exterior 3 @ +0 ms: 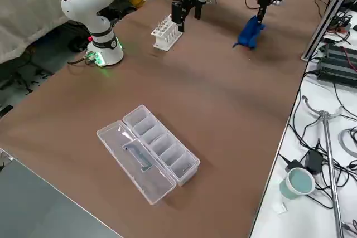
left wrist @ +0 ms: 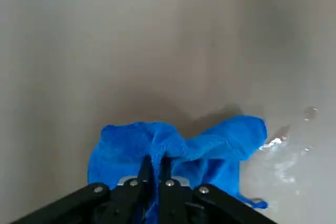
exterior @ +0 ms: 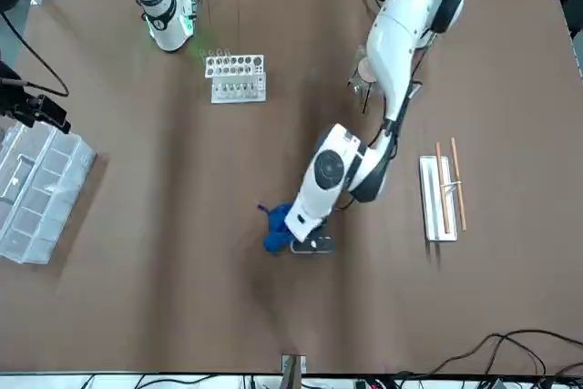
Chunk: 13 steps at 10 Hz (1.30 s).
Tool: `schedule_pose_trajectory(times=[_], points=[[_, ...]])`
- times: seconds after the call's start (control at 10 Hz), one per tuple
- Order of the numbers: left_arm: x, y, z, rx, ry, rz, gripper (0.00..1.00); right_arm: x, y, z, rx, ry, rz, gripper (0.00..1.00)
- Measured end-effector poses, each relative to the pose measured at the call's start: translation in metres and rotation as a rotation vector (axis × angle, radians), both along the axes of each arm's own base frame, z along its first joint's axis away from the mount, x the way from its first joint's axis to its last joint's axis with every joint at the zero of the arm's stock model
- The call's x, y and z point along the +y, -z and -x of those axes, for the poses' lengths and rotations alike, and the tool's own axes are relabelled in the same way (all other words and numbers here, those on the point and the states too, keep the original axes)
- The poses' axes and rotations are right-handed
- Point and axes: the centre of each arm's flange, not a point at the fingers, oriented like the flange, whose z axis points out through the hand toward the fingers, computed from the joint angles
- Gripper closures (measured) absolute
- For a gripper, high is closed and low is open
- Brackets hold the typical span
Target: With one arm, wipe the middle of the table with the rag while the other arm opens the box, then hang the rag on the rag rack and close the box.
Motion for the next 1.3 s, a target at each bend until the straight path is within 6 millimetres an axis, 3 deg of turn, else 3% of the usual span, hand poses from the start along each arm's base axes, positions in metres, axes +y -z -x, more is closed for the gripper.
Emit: schedule_pose_trajectory(times=[0.2,0.5,0.7,1.0,1.1,1.3], points=[[0.047,-0.023,-0.018,0.079,-0.041,-0.048,0.92,-0.002,0.000,0.000,0.001,0.004,0.000,0.01],[0.129,-0.092,-0.030,0.214,-0.080,-0.117,0.92,-0.004,0.001,0.001,0.002,0.007,-0.001,0.01],[0.188,-0.131,-0.034,0.257,-0.135,-0.140,0.92,-0.016,0.002,0.002,0.004,0.029,-0.001,0.01],[0.283,-0.172,-0.032,0.253,-0.176,-0.190,0.92,-0.083,0.006,0.013,0.009,0.113,-0.003,0.05],[0.311,-0.181,-0.029,0.254,-0.152,-0.187,0.92,-0.114,0.013,0.020,0.018,0.107,-0.006,0.16],[0.366,-0.185,-0.025,0.264,-0.090,-0.202,0.92,-0.193,0.037,0.039,0.045,0.076,-0.024,0.51]])
